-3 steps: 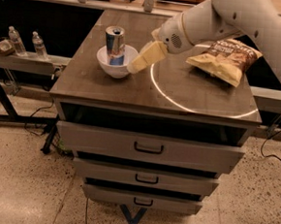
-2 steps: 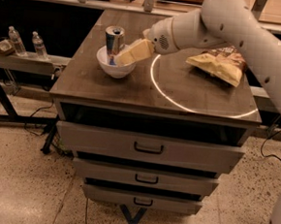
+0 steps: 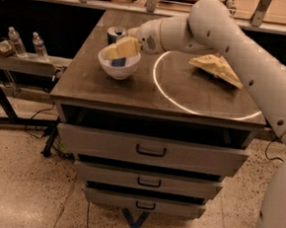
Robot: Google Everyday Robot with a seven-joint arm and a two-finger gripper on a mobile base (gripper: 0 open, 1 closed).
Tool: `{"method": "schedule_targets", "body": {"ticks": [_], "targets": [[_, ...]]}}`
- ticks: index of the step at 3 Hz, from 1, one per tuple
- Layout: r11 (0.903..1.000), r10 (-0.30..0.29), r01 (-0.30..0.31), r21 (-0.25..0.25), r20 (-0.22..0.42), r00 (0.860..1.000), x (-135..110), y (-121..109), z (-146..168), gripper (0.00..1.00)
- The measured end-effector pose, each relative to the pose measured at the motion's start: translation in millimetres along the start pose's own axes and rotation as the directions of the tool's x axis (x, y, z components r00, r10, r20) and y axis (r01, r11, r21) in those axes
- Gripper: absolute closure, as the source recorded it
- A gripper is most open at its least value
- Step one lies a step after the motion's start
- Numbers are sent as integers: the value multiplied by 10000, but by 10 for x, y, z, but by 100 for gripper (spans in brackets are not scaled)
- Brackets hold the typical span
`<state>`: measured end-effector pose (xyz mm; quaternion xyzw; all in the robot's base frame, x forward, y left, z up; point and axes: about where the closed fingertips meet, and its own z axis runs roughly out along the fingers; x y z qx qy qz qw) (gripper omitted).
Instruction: Pick redbull can from white bowl and place on counter
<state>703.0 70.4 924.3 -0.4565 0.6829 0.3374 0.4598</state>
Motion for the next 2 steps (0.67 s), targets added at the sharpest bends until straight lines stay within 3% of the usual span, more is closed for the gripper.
{"method": "schedule_targets", "body": {"ticks": [2], "targets": [[9994,-147,163,-313,511,9986,-60,40,162,64]]}}
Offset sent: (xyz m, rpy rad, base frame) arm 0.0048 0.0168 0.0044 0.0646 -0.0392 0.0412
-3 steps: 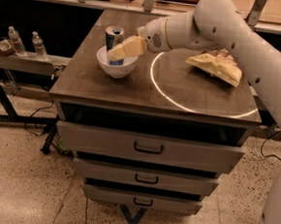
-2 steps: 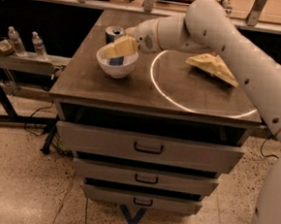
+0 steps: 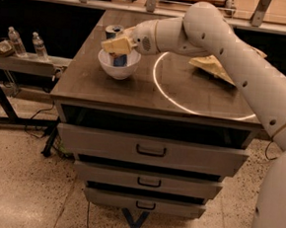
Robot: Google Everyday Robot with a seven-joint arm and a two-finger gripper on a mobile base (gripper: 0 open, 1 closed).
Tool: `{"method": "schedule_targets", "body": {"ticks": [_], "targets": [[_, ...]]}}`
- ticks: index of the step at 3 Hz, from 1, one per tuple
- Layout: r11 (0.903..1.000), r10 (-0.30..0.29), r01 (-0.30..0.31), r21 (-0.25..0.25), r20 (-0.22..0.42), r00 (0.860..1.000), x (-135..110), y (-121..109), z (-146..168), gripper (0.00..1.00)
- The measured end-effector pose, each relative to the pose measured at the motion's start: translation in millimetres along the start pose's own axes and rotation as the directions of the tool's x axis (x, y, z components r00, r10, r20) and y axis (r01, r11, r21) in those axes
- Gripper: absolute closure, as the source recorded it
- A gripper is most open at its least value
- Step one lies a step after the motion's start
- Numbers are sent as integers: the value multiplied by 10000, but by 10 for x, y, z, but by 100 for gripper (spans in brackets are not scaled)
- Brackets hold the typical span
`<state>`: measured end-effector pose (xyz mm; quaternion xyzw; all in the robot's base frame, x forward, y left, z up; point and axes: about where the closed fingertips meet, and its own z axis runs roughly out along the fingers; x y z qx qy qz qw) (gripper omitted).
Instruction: Pick redbull can from white bowl and place on counter
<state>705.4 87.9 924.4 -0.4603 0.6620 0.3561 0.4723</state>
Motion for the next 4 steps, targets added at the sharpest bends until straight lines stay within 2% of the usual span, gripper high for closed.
{"method": "schedule_targets", "body": {"ticks": [1,2,3,4], "targets": [[9990,-421,416,130,377,9984,-216,-25,-134,87],[9895,-1323,1257,715,967,9865,-635,-88,-466,100],[9895,-1329,1263,708,981,9863,-637,-89,-460,100],[9881,-1507,1445,534,1418,9784,-699,-150,-274,100]]}}
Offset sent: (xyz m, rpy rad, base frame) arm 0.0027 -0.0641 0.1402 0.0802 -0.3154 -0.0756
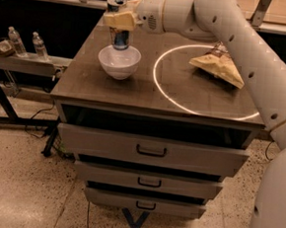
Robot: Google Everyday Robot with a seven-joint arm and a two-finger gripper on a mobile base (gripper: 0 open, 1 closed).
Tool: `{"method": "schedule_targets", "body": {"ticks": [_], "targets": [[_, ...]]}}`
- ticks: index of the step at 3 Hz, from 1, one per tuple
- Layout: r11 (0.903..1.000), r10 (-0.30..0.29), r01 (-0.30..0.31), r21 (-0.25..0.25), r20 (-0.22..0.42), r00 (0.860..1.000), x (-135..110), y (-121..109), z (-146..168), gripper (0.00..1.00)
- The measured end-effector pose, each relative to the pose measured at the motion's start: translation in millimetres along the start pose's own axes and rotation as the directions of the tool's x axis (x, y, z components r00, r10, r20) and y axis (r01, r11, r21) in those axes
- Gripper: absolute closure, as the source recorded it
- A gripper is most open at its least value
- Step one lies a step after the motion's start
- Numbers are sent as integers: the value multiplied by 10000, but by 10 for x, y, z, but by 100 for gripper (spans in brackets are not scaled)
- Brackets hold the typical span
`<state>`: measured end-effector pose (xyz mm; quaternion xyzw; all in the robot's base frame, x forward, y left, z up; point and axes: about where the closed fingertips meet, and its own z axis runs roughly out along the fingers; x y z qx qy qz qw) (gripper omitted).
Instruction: Pick redbull can from white bowl and place on counter
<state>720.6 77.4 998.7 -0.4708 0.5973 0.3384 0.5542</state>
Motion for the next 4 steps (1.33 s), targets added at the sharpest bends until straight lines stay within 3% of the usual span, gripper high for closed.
{"method": "schedule_targets", "body": {"ticks": [1,2,3,4], "targets": [[9995,-317,319,-15,736,9968,-78,-223,365,100],[9894,-1269,1131,912,1636,9783,-471,-694,580,100],[9681,-2021,1702,1839,1715,9642,-691,-980,564,100],[9282,-2271,1857,3225,955,9692,-722,-1342,311,100]]}}
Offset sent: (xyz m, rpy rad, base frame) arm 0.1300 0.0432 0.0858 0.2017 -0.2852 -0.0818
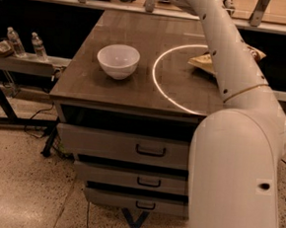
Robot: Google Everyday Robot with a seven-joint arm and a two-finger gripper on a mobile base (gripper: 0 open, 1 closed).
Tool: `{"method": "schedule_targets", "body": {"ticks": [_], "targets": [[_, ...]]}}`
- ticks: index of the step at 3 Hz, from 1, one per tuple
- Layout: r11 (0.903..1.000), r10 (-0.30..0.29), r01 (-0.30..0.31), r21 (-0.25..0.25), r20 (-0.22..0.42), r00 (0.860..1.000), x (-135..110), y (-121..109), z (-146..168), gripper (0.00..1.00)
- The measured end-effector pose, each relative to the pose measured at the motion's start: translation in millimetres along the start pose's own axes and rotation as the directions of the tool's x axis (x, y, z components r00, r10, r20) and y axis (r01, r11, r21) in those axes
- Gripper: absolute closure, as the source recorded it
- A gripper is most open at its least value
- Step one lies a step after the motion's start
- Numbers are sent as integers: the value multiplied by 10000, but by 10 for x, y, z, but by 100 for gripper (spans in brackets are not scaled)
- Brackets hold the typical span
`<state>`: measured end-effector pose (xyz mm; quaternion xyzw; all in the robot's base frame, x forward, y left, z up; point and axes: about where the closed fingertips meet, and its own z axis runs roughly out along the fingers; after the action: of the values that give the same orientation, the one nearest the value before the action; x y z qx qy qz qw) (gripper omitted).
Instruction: Pick redbull can from white bowl and place on counter
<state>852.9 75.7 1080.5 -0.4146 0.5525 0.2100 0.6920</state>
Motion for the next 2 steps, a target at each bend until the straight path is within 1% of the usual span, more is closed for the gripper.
{"method": "schedule_targets", "body": {"ticks": [1,2], "targets": [[9945,92,36,1046,-1217,9925,346,-181,-104,100],[9860,582,-227,1650,-2131,9753,725,-222,-193,100]]}}
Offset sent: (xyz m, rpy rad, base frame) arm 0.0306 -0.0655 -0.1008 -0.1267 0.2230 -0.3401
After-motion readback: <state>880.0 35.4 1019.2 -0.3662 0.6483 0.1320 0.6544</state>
